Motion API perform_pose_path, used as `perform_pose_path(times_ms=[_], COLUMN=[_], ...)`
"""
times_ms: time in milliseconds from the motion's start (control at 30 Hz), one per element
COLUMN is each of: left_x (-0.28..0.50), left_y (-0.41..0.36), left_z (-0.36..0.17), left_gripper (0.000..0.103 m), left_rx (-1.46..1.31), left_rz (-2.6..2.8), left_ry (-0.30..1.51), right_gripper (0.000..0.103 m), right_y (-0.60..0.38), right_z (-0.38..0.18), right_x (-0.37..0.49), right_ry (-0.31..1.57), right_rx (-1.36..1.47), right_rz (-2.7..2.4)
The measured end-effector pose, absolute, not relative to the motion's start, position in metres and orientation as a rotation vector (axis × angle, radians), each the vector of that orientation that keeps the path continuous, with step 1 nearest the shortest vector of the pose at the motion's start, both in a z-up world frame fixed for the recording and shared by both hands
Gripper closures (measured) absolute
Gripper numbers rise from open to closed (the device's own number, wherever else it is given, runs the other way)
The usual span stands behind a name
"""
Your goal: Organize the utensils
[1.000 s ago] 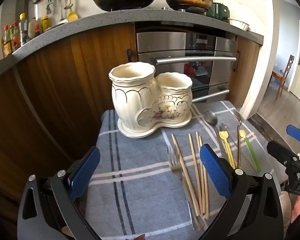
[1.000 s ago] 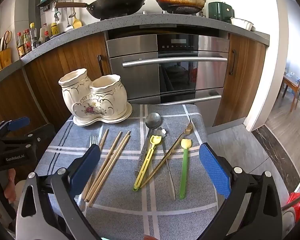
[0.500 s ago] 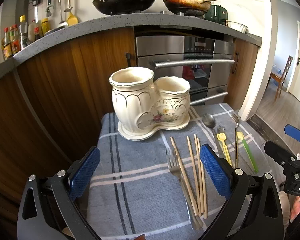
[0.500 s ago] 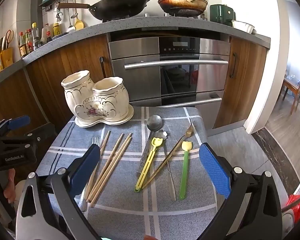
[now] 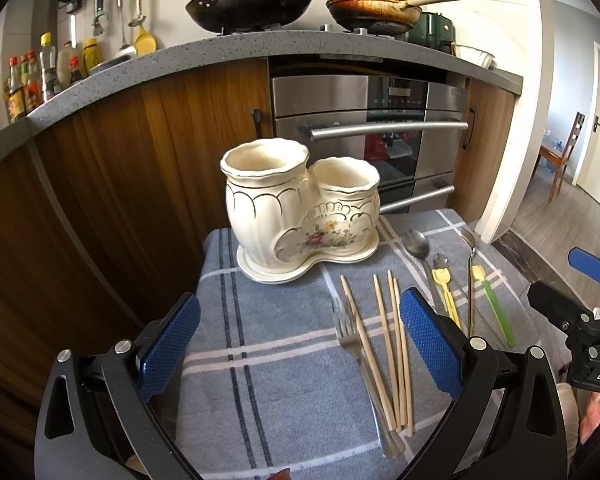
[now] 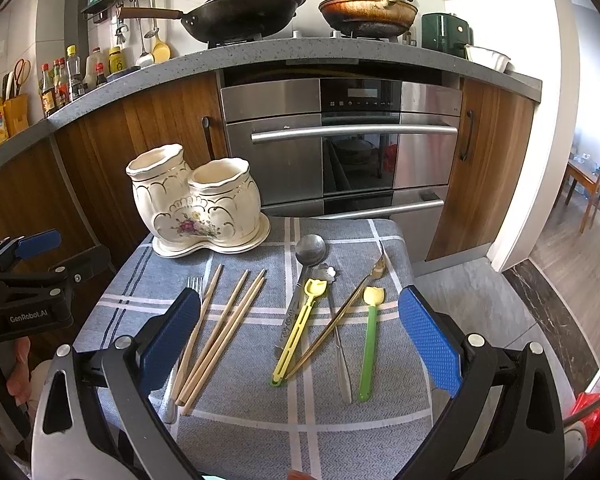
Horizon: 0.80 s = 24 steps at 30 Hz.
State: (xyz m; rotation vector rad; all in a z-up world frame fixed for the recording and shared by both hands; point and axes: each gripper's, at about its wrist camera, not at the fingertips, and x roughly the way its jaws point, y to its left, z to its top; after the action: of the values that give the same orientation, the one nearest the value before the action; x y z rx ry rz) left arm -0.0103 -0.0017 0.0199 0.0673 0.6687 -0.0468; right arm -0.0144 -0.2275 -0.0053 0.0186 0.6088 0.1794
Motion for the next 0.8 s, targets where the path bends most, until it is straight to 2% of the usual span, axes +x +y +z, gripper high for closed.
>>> perform_pose_path(times_ms=[800], left_x=[-0.0101], left_y=[-0.0002], left_z=[0.0149], left_gripper=[0.004], left_rx=[0.065], left_rz=[-0.048], left_ry=[0.677], right_gripper=[0.005], right_y=[-0.2281], right_z=[-0.0061], right_x=[-0.0151], right_ry=[0.613], right_rx=[0.021], right_rz=[0.179])
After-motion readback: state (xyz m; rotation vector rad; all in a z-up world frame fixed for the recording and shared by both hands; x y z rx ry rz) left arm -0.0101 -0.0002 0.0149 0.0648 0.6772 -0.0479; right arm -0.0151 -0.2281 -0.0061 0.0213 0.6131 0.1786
